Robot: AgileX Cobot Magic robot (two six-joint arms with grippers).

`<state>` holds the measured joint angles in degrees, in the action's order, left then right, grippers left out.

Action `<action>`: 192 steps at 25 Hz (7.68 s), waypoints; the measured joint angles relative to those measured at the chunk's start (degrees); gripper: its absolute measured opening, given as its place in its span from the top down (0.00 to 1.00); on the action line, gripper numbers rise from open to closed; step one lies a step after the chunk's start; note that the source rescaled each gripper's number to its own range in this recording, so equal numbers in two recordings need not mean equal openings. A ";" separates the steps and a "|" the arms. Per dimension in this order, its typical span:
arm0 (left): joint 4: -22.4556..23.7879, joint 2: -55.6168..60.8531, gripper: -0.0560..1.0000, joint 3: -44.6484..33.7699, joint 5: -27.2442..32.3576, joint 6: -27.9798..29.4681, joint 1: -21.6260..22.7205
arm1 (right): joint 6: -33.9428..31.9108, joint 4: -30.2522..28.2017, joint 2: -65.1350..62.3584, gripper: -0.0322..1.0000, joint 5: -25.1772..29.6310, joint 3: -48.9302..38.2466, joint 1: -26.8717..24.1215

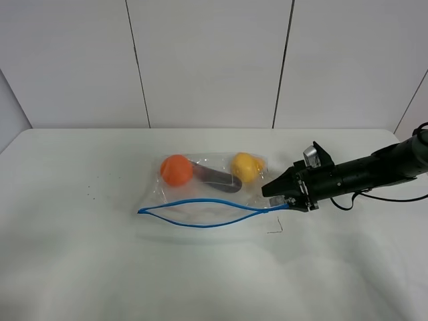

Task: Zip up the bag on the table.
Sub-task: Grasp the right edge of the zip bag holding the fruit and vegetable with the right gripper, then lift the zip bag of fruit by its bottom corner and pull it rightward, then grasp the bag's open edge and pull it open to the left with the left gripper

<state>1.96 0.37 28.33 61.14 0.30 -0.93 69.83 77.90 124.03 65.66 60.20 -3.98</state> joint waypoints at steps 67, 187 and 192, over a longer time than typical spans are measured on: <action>1.29 0.00 0.14 0.00 0.00 0.05 0.00 | -3.09 0.78 -3.36 0.97 2.85 0.00 0.00; 97.73 -119.63 0.60 39.98 -26.87 51.43 -67.85 | -9.54 -0.85 -5.81 0.97 3.10 -0.05 0.00; 97.73 -119.63 0.63 39.98 -26.94 51.41 -67.85 | -9.54 -0.85 -5.81 0.97 3.10 -0.05 0.00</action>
<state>99.69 -119.26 68.31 34.20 51.71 -68.78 60.29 77.05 118.22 68.76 60.15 -3.98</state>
